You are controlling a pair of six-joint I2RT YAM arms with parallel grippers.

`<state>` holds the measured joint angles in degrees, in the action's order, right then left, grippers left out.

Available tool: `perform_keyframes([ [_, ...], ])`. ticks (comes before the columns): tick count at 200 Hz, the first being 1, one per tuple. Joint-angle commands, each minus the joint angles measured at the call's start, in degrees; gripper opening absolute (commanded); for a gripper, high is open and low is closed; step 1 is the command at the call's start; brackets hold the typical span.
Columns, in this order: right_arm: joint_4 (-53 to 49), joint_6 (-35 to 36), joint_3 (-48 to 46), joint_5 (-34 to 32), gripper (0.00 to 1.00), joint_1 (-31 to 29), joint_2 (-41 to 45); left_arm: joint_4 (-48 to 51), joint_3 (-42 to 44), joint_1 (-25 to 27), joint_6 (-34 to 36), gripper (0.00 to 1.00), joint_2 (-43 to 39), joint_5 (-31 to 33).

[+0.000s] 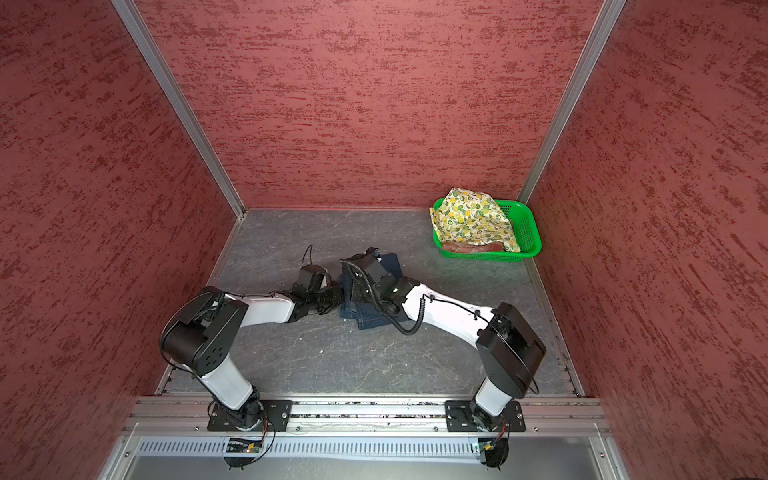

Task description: Fold and stack the skirts

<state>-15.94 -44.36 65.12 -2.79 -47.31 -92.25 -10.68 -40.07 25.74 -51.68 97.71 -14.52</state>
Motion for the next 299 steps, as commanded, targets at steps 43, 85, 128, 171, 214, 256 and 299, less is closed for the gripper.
perform_keyframes([
  [43,-0.8,3.8,-9.1,-1.6,0.58,11.5,7.6,16.5,-1.2,-3.5,5.3,0.66,-7.4,4.6],
  [85,0.8,8.2,-11.1,-1.2,0.67,14.1,6.3,18.4,-4.8,-6.5,11.9,0.84,-9.0,3.9],
  [128,4.2,11.8,-11.9,2.8,0.71,17.2,3.9,15.9,-9.7,-6.7,18.7,0.96,-3.8,-4.0],
  [171,6.4,13.7,-12.4,4.6,0.74,18.6,1.3,12.8,-13.6,-6.4,20.0,1.0,3.0,-10.2],
  [214,8.6,13.5,-13.0,6.2,0.74,18.7,-2.7,19.0,-18.5,-4.9,23.0,0.97,8.6,-8.6],
  [256,13.0,10.9,-13.7,9.1,0.71,18.6,-7.2,24.2,-20.7,-4.2,26.0,0.86,11.9,-6.6],
  [299,15.3,9.4,-13.4,10.4,0.7,18.2,-9.2,23.2,-22.2,-3.1,25.9,0.52,15.3,-9.2],
])
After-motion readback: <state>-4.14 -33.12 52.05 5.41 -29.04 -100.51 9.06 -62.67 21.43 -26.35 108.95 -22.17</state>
